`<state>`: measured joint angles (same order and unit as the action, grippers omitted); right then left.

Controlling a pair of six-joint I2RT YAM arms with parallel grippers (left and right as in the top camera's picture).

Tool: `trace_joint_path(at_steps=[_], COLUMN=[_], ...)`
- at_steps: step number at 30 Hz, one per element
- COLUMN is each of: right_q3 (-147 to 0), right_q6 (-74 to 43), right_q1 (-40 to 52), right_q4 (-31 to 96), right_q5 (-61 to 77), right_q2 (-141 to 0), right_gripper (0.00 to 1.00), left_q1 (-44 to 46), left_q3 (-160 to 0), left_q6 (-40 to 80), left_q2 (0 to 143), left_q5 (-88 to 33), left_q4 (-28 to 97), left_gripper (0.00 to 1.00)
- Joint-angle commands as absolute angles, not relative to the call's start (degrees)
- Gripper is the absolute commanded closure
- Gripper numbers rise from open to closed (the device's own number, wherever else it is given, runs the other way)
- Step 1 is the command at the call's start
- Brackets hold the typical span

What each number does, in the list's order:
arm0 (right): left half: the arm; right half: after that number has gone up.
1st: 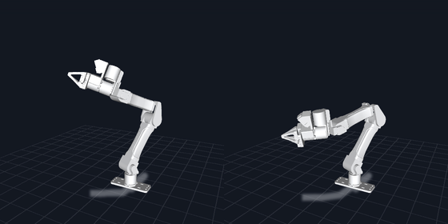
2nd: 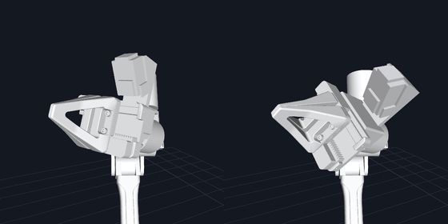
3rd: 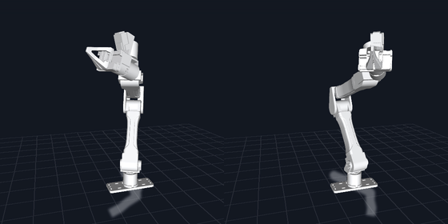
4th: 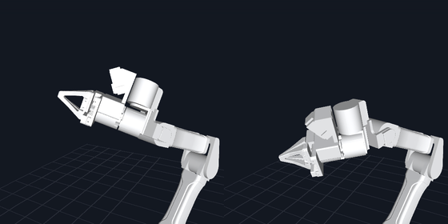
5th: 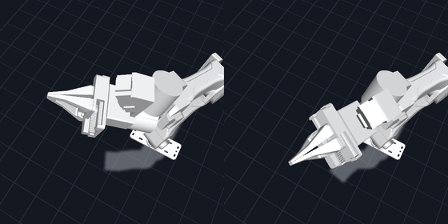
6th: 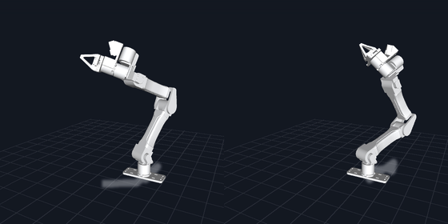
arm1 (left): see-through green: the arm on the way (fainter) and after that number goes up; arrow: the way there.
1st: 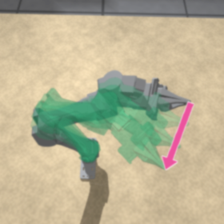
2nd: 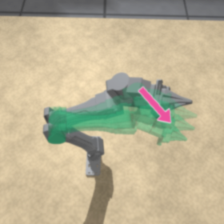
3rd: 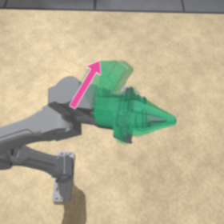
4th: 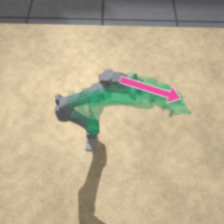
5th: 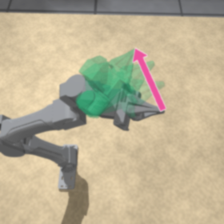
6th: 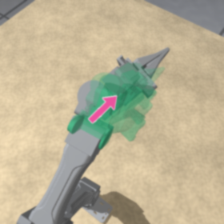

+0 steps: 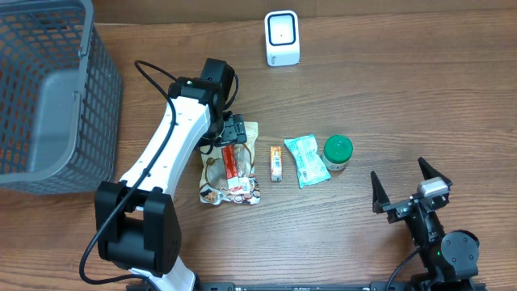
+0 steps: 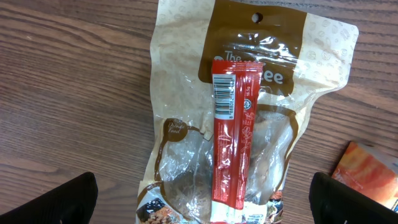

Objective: Scan the item barcode
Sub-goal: 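Move the right gripper left toward the green-lidded jar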

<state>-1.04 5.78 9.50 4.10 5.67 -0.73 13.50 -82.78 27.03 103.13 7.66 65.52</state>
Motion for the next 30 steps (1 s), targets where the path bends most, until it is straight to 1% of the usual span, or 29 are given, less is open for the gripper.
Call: trace_joint_path(at_steps=[1,4,10,14,15,19,23,30], right_q3=[-0.45,-0.47,-1.67,-6.96,-9.82,-17.47,-27.24,-53.69], right_q6=[5.63,5.39,1.23,1.28,1.30,1.32,1.76,1.72], right_q1=[9.63,9.63,9.63,9.61,9.61,9.61,9.61,9.61], right_q4=[1.96,1.61,2.28,8.36,11.99,18.00,24.01,41.89], right_q5=[6.87,9.13,9.08,8.27,6.92,4.14,2.98,2.35], right_q2=[-0.27,-0.27,-0.30,-0.34,-0.64,-3.18,-9.06,-31.16], right_gripper=[0.00,0.00,0.00,0.00,0.00,0.00,0.00,0.00], left_q1=[13.43,13.47,13.47,13.47,13.47,13.47,13.47,13.47], left_q3=[-83.64,-83.64,-83.64,-83.64,-83.64,-83.64,-83.64,-83.64], left_q6=[27.88,27.88,27.88,27.88,27.88,27.88,27.88,27.88], left_q2=[102.52,102.52,102.52,102.52,102.52,102.52,102.52,102.52], left_q5=[8.75,8.75,8.75,8.75,8.75,8.75,8.75,8.75], left_q4=[65.34,65.32,65.32,65.32,65.32,65.32,65.32,65.32], left_gripper=[0.00,0.00,0.00,0.00,0.00,0.00,0.00,0.00])
